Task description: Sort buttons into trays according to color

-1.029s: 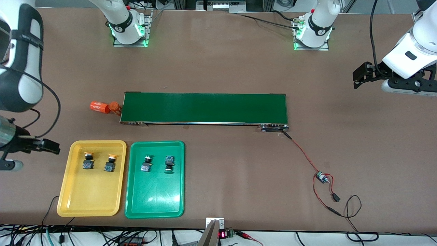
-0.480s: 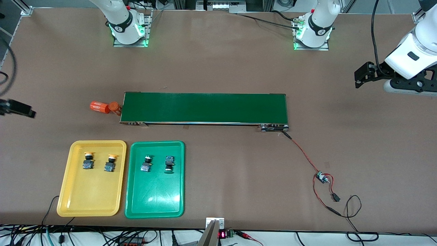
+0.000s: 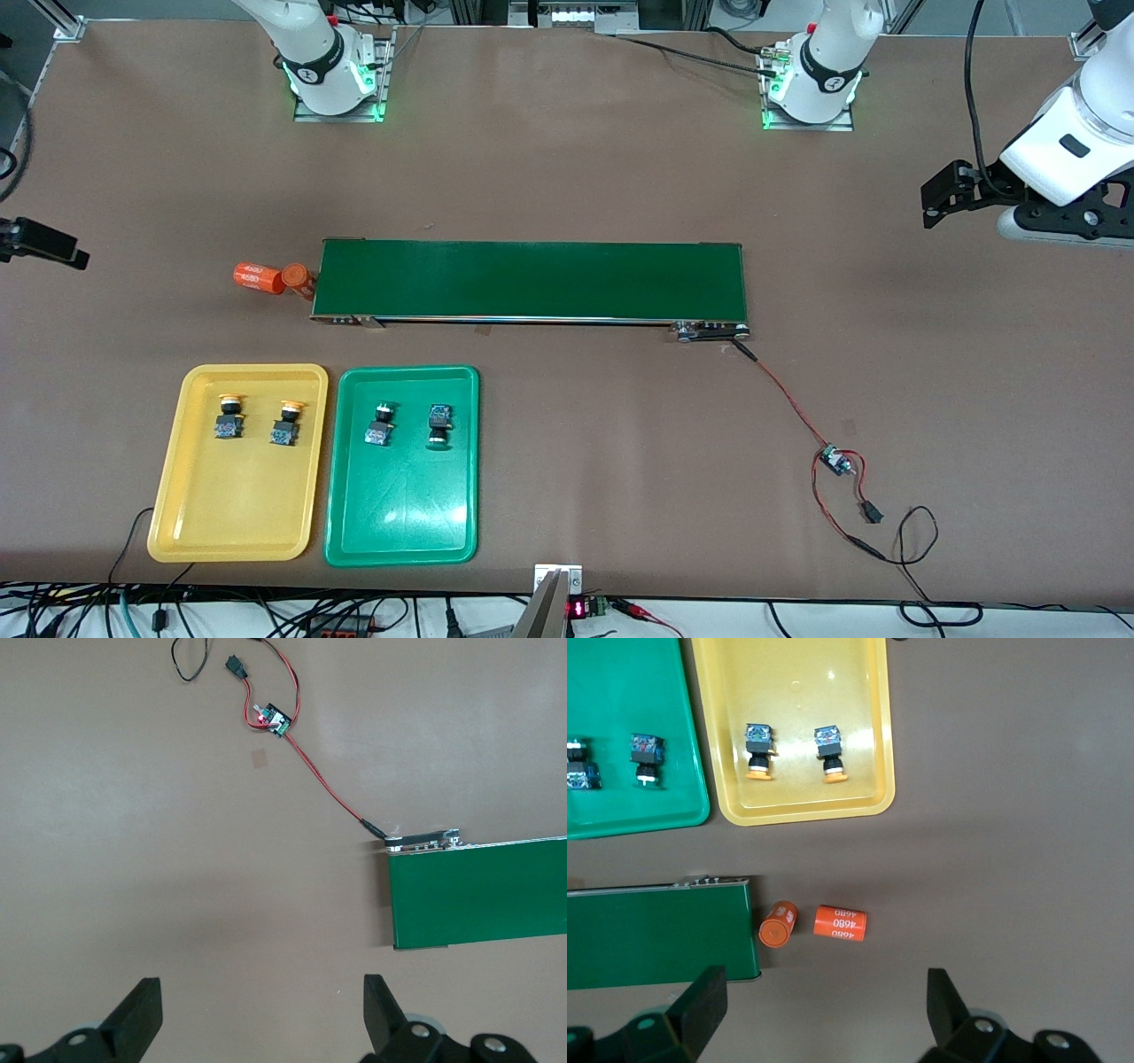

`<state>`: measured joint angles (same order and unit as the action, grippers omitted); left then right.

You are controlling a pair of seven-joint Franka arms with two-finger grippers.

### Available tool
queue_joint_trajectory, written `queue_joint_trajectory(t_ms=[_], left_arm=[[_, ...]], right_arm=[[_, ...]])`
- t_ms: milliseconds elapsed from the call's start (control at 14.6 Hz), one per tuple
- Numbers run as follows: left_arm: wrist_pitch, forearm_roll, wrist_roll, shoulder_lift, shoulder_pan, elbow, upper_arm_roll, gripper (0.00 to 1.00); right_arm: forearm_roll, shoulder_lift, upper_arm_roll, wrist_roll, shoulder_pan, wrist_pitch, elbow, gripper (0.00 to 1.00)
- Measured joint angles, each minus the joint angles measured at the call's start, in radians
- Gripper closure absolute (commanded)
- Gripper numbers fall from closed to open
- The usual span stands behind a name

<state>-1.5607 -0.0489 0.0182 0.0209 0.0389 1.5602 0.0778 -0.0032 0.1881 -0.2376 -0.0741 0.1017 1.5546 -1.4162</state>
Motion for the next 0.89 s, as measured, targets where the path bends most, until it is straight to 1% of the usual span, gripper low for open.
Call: queue_joint_trajectory(t_ms=[137, 480, 892], left_arm=[[0.0, 0.0, 0.0, 0.0, 0.0, 0.0, 0.0, 0.0], [0.0, 0.0, 0.0, 0.0, 0.0, 0.0, -0.001, 0.0], [0.001, 0.0, 0.0, 0.0, 0.0, 0.0, -0.001, 0.0]], right_arm=[[-0.013, -0.03, 0.004, 0.016, 0.029, 0.0, -0.017, 0.0], [-0.013, -0.098, 0.0, 0.018, 0.026, 0.006, -0.093, 0.0], [-0.013, -0.12, 0.0, 0.018, 0.025, 0.003, -0.118, 0.0]])
